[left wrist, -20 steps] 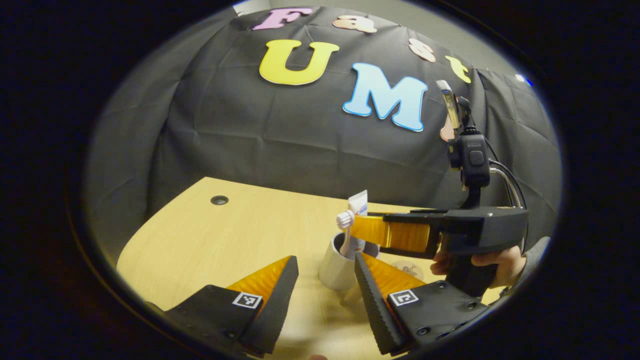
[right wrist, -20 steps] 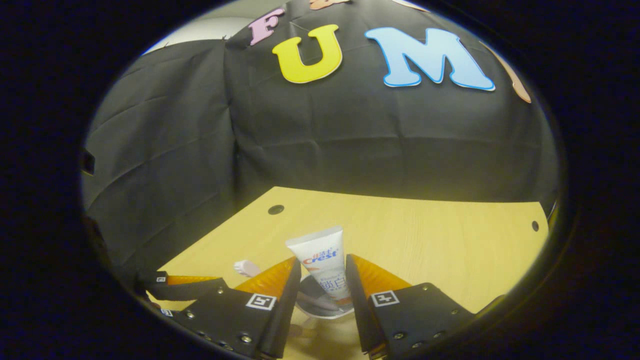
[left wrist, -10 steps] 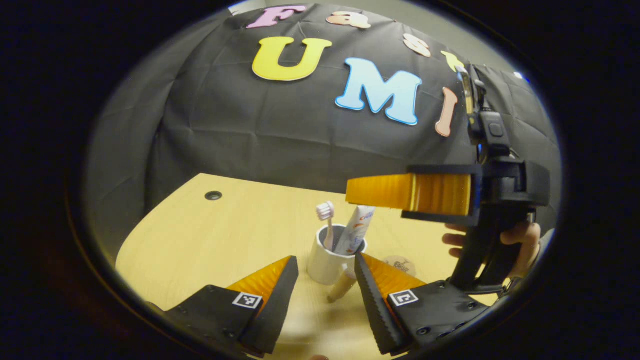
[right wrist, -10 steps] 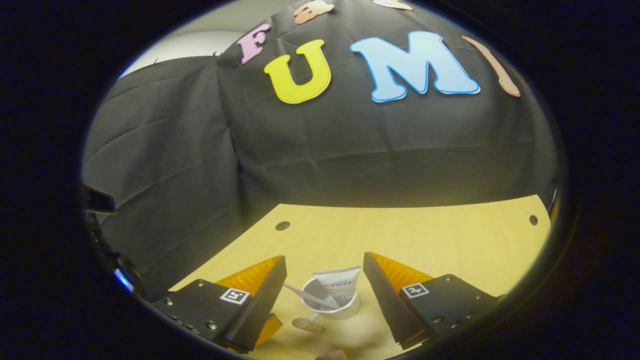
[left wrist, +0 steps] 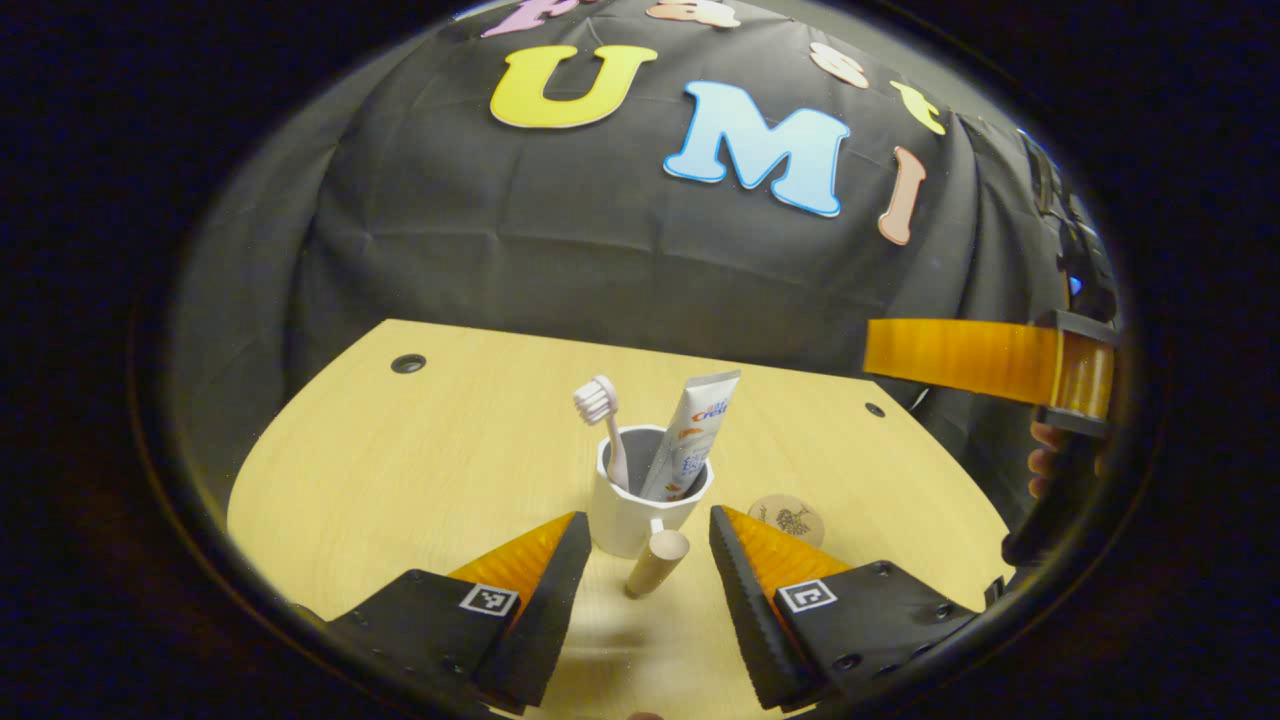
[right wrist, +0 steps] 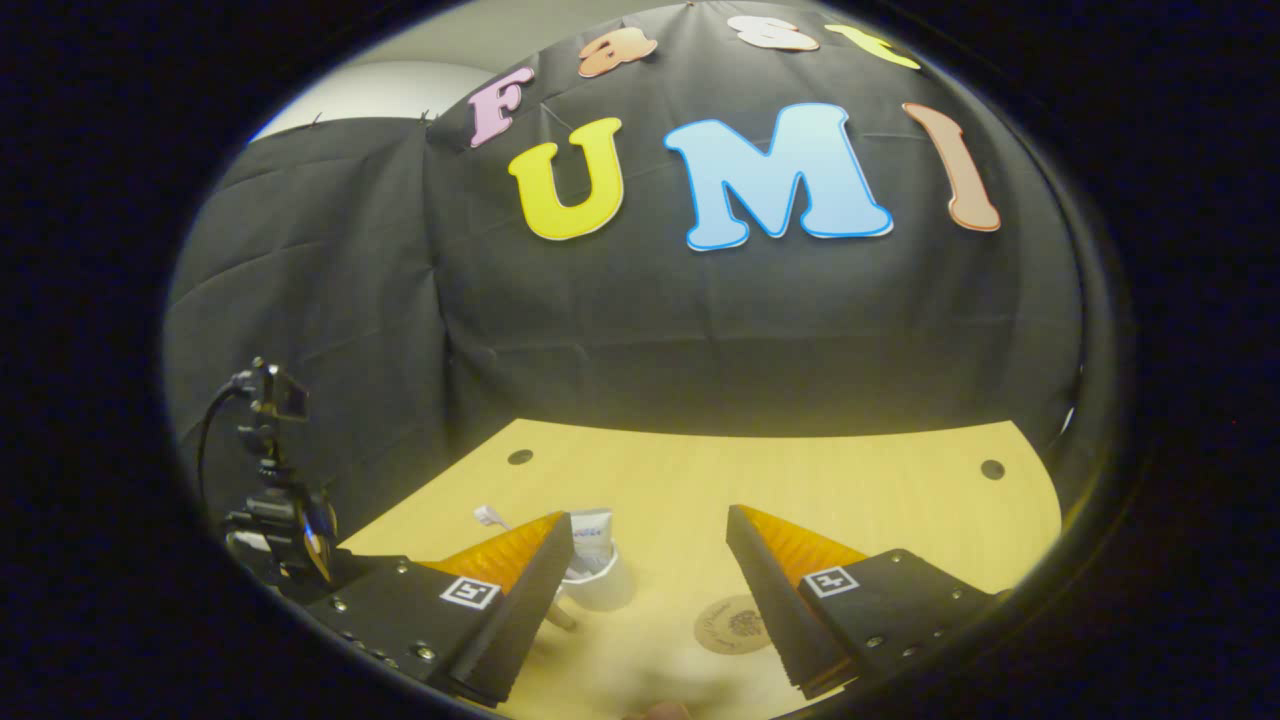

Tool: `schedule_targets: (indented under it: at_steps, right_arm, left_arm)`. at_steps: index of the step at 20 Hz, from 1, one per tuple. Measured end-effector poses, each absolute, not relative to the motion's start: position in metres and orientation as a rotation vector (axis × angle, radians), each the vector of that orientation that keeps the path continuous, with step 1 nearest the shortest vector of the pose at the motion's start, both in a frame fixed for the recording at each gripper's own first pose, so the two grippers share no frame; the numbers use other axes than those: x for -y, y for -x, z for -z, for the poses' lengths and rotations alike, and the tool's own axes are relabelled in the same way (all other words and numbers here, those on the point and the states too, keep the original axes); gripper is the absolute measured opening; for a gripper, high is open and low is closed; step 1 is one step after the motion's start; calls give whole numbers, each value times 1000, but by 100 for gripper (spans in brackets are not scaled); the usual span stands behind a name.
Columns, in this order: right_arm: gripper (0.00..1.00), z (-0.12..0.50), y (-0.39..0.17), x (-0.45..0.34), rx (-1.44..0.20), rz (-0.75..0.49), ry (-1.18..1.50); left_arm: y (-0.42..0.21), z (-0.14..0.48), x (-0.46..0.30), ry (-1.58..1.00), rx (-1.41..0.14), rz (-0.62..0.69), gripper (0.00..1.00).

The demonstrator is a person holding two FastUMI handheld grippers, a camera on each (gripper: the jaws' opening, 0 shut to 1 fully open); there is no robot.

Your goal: Put the toothbrush and toothpaste on the desktop into the cup, then pick up the cup and place it on the coaster on the desktop.

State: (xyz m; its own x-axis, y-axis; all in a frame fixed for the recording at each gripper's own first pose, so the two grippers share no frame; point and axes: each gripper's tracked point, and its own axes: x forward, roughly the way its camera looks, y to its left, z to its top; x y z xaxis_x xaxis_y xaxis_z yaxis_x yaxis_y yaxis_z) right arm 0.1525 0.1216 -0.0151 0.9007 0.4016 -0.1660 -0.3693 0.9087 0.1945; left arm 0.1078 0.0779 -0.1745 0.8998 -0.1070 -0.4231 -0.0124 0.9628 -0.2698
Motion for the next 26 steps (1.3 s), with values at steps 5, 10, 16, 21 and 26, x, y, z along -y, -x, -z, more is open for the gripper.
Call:
schedule_targets:
  at_steps: [5, 10, 16, 21, 26]
  right_arm:
    - [94, 27, -141, -82, -227, -352, -154]
    - [94, 45, -135, -61, -281, -342, -194]
    - [94, 57, -132, -37, -316, -327, -208]
    - [94, 70, -132, -29, -352, -324, -220]
    - [94, 77, -133, -24, -371, -326, -216]
  left_arm:
    - [-121, 194, -60, 222, -571, 48, 79]
    - [-127, 212, -51, 168, -682, 41, 80]
    - [-136, 236, -53, 154, -777, 10, 79]
    - [-137, 253, -50, 133, -874, 32, 80]
    - [-144, 265, -55, 103, -917, 9, 66]
